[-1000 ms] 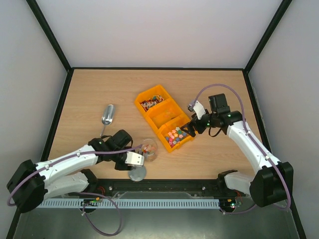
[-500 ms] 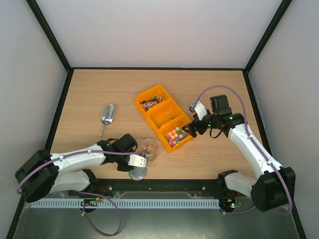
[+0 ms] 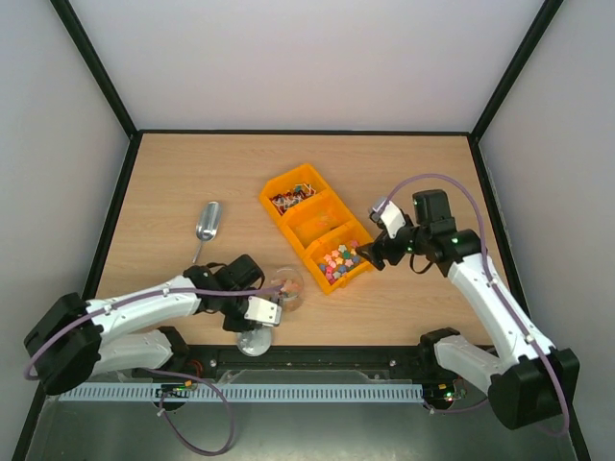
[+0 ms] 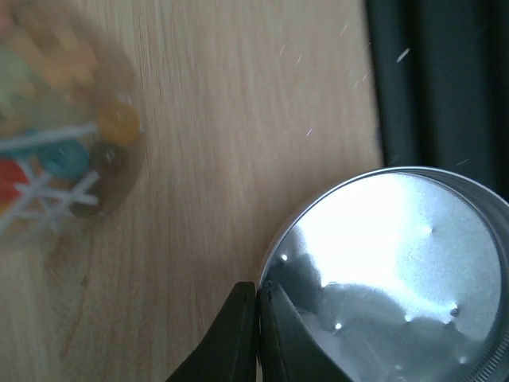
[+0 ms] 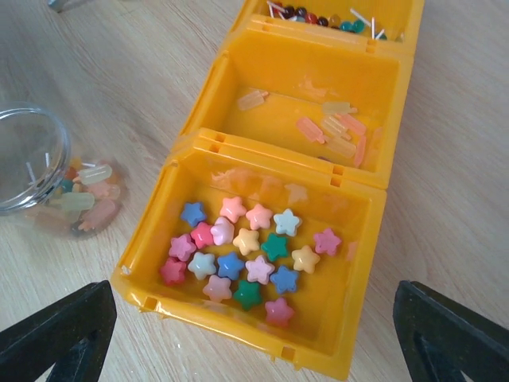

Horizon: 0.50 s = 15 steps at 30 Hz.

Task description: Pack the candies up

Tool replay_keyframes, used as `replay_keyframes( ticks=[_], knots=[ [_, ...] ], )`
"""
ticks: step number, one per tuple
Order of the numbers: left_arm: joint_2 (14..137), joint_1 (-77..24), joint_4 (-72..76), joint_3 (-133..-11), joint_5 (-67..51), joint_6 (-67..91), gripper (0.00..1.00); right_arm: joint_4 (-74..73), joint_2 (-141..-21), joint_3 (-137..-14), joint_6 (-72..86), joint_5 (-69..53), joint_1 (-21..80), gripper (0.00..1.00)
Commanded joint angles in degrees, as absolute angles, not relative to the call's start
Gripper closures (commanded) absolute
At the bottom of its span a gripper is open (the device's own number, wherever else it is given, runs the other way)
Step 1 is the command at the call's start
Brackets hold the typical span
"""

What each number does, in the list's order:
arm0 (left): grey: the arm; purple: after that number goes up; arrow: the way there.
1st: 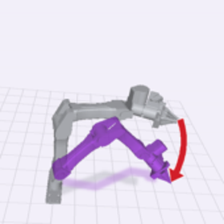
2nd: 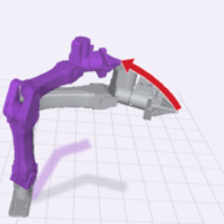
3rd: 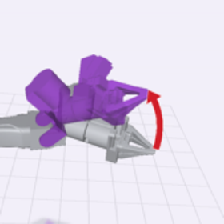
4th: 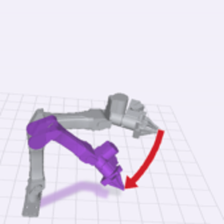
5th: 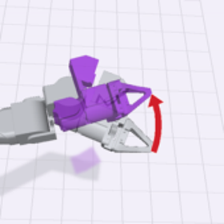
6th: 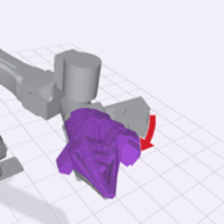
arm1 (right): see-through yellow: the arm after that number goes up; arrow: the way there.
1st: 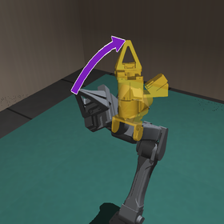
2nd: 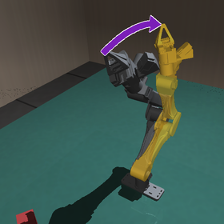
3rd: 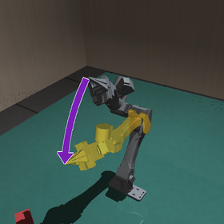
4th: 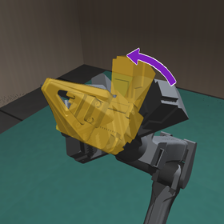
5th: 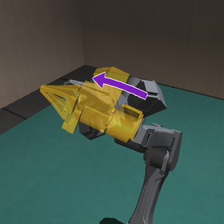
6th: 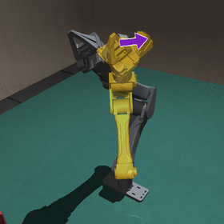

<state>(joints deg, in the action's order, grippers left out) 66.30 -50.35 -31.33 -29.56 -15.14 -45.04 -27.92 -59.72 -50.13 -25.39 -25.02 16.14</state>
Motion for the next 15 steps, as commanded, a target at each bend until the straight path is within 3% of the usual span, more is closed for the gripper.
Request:
replay_keyframes(
  ticks=[1,9,15],
  knots=[
    [62.38,-50.57,-43.68,-38.16,-26.13,-46.03,0.98,-30.54,-54.1,-48.42,-31.37,-28.41,16.28,0.04],
    [65.55,-48.68,-54.72,-51.83,-39.19,-47.09,0.98,-31.71,-46.39,-47.85,-43.21,-41.16,20.99,0.17],
    [73.39,-42.93,-61.79,-60.53,-52.89,-46.18,0.98,-27.56,-46.69,-46.0,-51.82,-38.08,36.7,0.26]
  ],
)
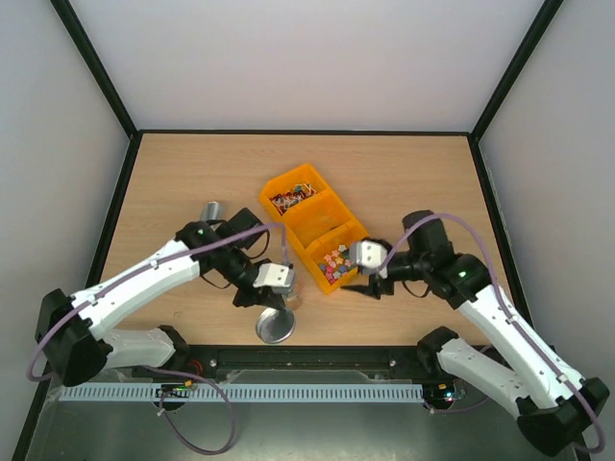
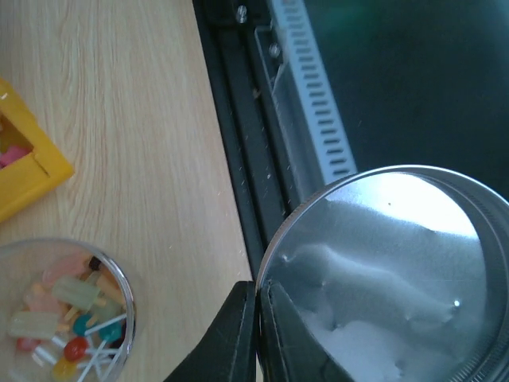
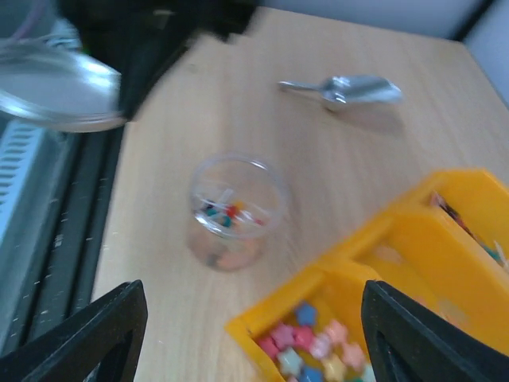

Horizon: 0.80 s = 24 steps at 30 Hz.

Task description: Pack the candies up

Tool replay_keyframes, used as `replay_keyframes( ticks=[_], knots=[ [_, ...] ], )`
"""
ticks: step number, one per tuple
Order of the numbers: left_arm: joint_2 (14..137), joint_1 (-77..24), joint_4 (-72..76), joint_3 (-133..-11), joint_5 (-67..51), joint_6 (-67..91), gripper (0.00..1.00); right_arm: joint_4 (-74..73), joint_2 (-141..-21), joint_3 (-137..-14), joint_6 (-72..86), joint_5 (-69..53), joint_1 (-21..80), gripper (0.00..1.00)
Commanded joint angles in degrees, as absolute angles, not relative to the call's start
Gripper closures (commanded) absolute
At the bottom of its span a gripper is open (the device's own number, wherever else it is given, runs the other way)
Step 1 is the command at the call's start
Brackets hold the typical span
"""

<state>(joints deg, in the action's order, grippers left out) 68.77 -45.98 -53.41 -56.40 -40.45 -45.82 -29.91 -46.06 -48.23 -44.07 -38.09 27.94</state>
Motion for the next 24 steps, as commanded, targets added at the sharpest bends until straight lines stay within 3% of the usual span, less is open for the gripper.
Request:
replay_keyframes(
  ticks=[1,6,14,24],
  knots=[
    [75.08,-41.95,-63.38,-61.38,-54.41,-47.23,0.98,-25.85,-47.39,-45.63,-52.68,-36.57,39.44,0.26],
    [81.67,-37.96,-68.05,-65.09,-59.04,-49.14,0.98,-19.97,-52.76,-47.33,-54.64,-32.03,49.95,0.29],
    [87.75,-34.94,-69.57,-68.33,-63.34,-48.37,0.98,-13.85,-55.9,-46.99,-56.26,-28.99,54.82,0.38],
    [91.54,-32.46,-73.66,-68.04,-65.89,-50.95,0.98,-11.29,-57.46,-48.05,-54.47,-29.0,56.19,0.61]
  ],
)
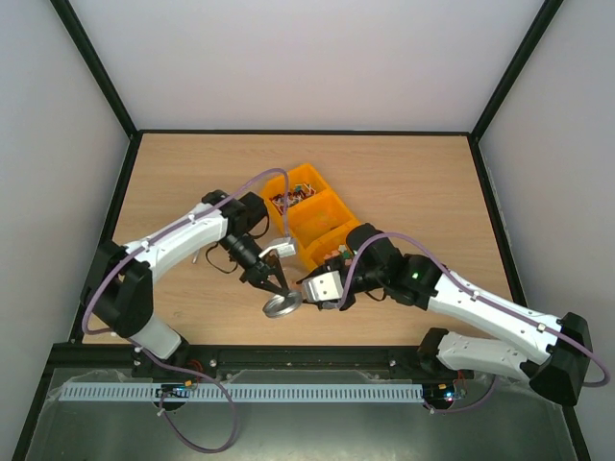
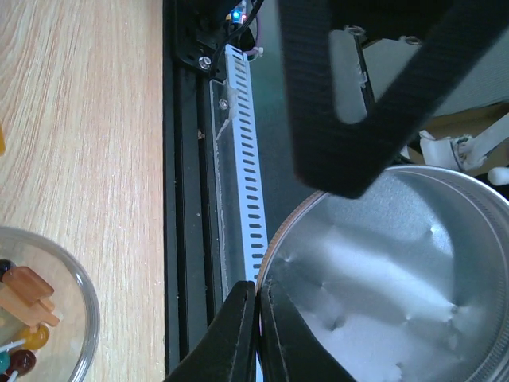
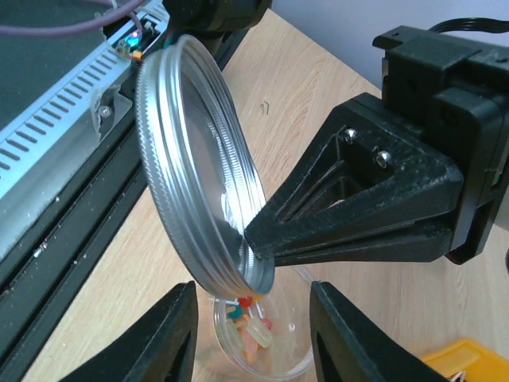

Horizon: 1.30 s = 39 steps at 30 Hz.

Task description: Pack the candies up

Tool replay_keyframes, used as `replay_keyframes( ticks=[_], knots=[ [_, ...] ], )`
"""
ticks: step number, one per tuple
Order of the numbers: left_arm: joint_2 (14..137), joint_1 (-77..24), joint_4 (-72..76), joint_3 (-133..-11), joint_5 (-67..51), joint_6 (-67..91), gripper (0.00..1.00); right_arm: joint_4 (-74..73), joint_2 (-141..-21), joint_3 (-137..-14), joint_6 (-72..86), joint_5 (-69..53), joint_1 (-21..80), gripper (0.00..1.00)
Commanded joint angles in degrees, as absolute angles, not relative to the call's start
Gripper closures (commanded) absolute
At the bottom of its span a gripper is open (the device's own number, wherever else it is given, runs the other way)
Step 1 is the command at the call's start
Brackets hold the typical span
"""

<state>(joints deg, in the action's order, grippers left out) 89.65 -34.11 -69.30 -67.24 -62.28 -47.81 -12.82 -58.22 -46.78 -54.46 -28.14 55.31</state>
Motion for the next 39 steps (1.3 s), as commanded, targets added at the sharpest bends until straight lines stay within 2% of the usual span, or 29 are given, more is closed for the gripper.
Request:
replay_keyframes(
  ticks=[1,4,11,21,25,28,35,39],
  knots=[
    [91.95,-32.08,-74.09,-68.22,-66.06,-51.29,0.98,-11.33,-57.4,-47.84,-54.49,-29.15,56.29,0.63],
    [92.81,-30.93,-74.16,-68.51,-66.57,-51.22,0.98,-10.94,-57.63,-48.05,-53.73,-29.5,56.63,0.67],
    [94.19,-30.61,-74.15,-68.84,-67.08,-50.89,0.98,-10.18,-58.44,-48.54,-51.77,-29.76,57.2,0.7],
    [94.13,-29.76,-73.93,-68.38,-67.1,-50.69,0.95,-11.1,-58.56,-49.65,-47.1,-29.15,57.41,0.84],
    [91.25,-26.23,-69.82,-68.0,-66.72,-46.17,0.78,-11.38,-58.05,-49.61,-42.87,-27.54,57.41,0.87],
    [87.63,-22.85,-64.23,-67.81,-64.28,-39.88,0.58,-10.48,-58.07,-49.45,-37.36,-26.48,57.24,0.89],
    [74.09,-12.5,-42.32,-63.92,-52.43,-22.75,0.46,-5.23,-58.44,-47.65,-21.74,-28.47,54.01,0.92],
    [64.98,-9.71,-35.67,-60.83,-44.68,-21.91,0.35,-5.53,-61.42,-48.52,-13.23,-35.84,48.88,0.92]
  ],
)
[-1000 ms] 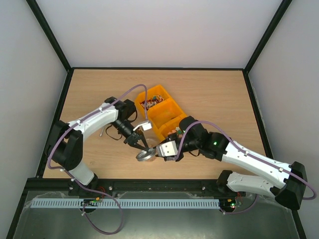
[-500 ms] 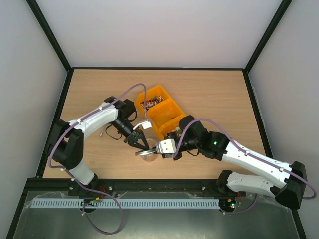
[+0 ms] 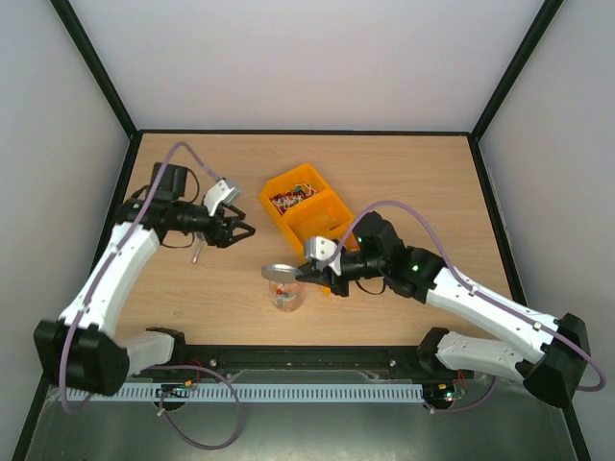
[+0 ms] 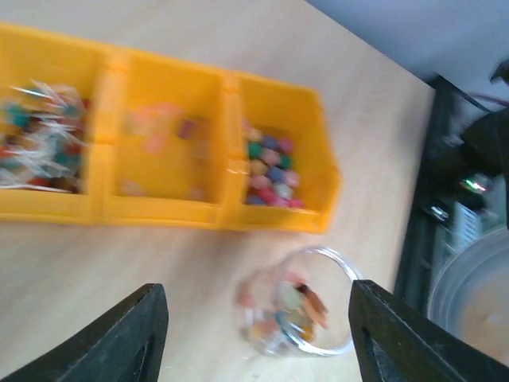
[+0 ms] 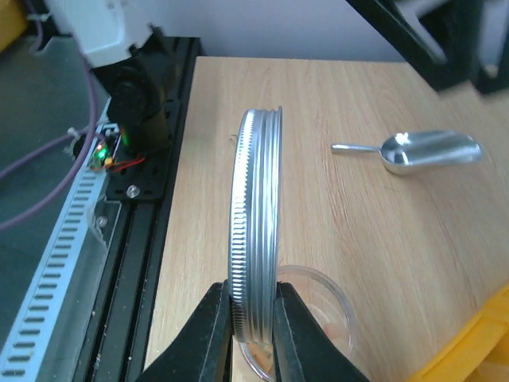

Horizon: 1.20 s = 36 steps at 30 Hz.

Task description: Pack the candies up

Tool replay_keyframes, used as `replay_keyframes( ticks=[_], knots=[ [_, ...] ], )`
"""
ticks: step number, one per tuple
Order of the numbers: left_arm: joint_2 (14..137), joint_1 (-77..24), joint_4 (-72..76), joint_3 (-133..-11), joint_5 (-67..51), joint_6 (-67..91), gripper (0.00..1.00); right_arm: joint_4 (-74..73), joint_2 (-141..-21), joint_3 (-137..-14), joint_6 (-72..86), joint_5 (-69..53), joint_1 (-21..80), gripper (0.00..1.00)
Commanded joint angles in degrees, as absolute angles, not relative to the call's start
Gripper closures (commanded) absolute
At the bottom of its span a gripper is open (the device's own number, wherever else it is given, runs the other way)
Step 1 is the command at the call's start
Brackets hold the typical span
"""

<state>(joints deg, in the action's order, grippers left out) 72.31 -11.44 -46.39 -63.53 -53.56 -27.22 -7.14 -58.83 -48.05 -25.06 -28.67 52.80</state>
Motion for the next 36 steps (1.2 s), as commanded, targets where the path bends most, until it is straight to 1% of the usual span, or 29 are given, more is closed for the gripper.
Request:
replay_keyframes(
  ticks=[1,4,8,10,13,15,19,23,27,36],
  knots=[
    [63.31,-9.75,-35.48,-60.23,-43.46,-23.29,0.33,-6.2,-62.75,-49.07,-11.48,-38.2,47.63,0.92],
    [58.83,-9.75,-34.82,-57.6,-38.86,-24.46,0.3,-8.61,-68.73,-51.37,-6.58,-47.11,44.48,0.92],
    [53.36,-9.76,-37.5,-52.35,-37.83,-28.74,0.29,-11.0,-76.74,-54.63,-1.47,-58.88,39.93,0.93],
    [50.76,-9.93,-38.38,-50.02,-37.52,-30.34,0.26,-11.59,-79.85,-55.79,0.29,-63.68,38.78,0.94],
    [48.21,-11.35,-40.81,-47.46,-36.66,-34.48,0.24,-13.76,-84.21,-57.97,1.08,-67.4,38.5,0.94],
    [47.23,-13.53,-41.57,-45.78,-34.37,-35.7,0.22,-16.33,-86.81,-59.01,1.33,-68.49,38.5,0.94],
    [45.68,-18.81,-42.44,-42.12,-30.5,-38.22,0.21,-20.36,-90.13,-60.4,1.72,-68.16,37.63,0.94],
    [43.87,-24.61,-41.84,-38.58,-26.3,-39.78,0.22,-20.24,-91.84,-60.42,4.63,-66.39,36.06,0.94],
    [43.78,-27.48,-41.27,-36.66,-25.04,-40.21,0.23,-19.92,-94.06,-61.07,7.55,-65.8,34.94,0.94],
    [47.38,-34.81,-34.17,-33.55,-21.28,-38.4,0.23,-18.07,-95.64,-60.06,10.41,-67.6,34.95,0.94]
  ],
)
